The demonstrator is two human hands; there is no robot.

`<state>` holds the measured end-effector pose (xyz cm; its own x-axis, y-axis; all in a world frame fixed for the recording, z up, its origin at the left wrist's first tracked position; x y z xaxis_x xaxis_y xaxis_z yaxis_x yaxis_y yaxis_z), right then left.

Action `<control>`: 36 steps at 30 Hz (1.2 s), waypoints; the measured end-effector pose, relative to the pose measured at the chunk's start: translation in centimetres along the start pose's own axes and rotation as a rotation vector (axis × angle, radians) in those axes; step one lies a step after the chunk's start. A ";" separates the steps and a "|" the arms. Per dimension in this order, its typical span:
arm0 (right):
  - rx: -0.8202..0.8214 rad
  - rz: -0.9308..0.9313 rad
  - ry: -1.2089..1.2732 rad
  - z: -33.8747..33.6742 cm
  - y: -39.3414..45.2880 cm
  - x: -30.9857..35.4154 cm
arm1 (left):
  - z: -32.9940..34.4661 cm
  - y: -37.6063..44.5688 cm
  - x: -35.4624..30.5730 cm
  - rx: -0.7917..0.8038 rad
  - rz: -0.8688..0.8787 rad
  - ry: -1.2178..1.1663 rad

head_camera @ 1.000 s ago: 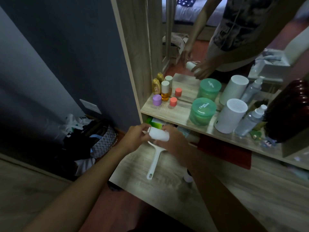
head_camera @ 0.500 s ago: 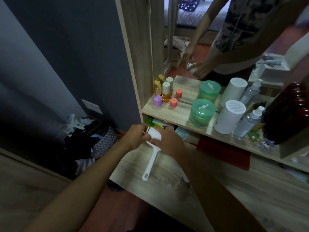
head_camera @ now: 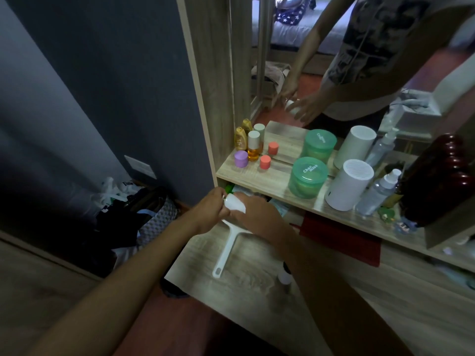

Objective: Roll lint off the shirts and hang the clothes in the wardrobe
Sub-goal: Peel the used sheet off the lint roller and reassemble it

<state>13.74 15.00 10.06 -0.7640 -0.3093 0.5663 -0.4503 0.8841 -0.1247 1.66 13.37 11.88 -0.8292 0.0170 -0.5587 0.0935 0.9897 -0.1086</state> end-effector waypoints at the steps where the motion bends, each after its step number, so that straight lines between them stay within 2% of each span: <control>1: 0.010 -0.003 0.021 0.2 0.2 0.0 | 0.1 0.1 0.0 -0.002 0.000 0.009; 8: 0.067 0.095 0.130 -0.3 0.2 -0.3 | 0.0 0.5 -0.2 0.036 -0.040 -0.073; 13: 0.108 0.177 0.369 -0.1 0.8 -0.6 | 0.7 0.5 0.2 0.103 -0.029 -0.042; 17: 0.174 0.268 0.629 -0.1 0.5 -0.6 | 1.0 0.8 1.0 0.069 0.009 -0.037; 21: 0.085 0.366 0.789 0.0 0.3 -0.9 | 0.7 1.1 1.0 0.000 0.013 0.027; 32: -0.057 0.381 0.950 -0.7 -0.7 -0.9 | 1.1 2.0 0.2 -0.048 0.011 -0.054; 36: -0.139 0.320 1.074 -1.7 -1.1 -0.6 | 2.8 2.5 2.2 0.047 -0.044 0.012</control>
<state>15.50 14.82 11.23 -0.0119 0.3399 0.9404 -0.1985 0.9209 -0.3354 1.65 15.50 8.05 -0.8395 -0.0247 -0.5429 0.0822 0.9817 -0.1718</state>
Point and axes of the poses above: each hand's wrist, its own y-axis towards the middle knuckle, its own z-axis out of the palm, x = y × z, the point moved 6 cm from there along y, towards the middle knuckle, and after that the axes turned 2 degrees about -x, right-handed, at the moved point
